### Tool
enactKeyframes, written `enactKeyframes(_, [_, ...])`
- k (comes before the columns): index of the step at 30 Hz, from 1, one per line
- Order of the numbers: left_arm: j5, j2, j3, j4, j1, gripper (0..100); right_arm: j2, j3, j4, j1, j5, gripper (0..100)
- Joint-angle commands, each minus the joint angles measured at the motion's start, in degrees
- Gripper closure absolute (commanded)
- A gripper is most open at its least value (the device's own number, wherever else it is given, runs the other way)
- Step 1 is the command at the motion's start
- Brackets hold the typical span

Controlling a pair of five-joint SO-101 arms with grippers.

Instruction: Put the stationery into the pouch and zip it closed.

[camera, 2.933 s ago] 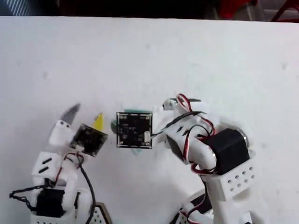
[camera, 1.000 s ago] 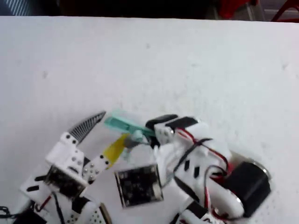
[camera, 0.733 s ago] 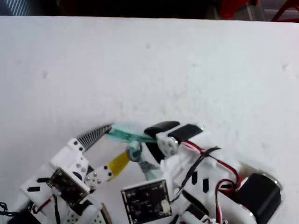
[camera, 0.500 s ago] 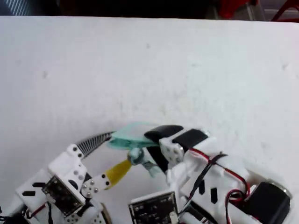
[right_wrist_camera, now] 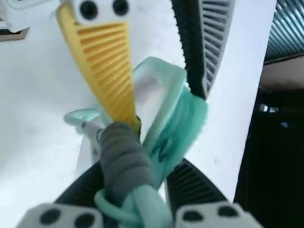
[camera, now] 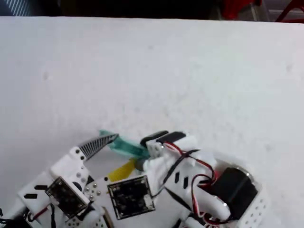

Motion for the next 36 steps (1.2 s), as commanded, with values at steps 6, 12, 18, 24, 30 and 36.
enactKeyframes(6, [0.7, 0.66, 2.2, 2.46, 10.77, 76, 1.27, 5.01, -5.93, -1.27, -1.93, 98.1])
enactKeyframes(12, [0.18, 0.66, 2.2, 2.46, 10.86, 76, -3.38, 6.59, -5.67, -1.36, 3.08, 98.1])
enactKeyframes(18, [0.09, 0.66, 1.32, 1.32, 2.51, 76, -13.58, 10.73, -4.18, -1.36, 7.3, 98.1])
enactKeyframes(24, [-2.46, 0.66, 1.32, -0.44, -4.7, 76, -14.46, 12.84, -4.0, -1.36, 7.82, 98.1])
enactKeyframes(30, [-8.88, 0.66, 8.53, -1.76, -0.75, 76, -14.99, 12.48, -4.26, -1.36, 8.09, 98.1])
enactKeyframes(36, [-12.92, 0.66, 12.75, -3.69, -0.31, 76, -15.08, 12.48, -4.0, -1.63, 8.18, 98.1])
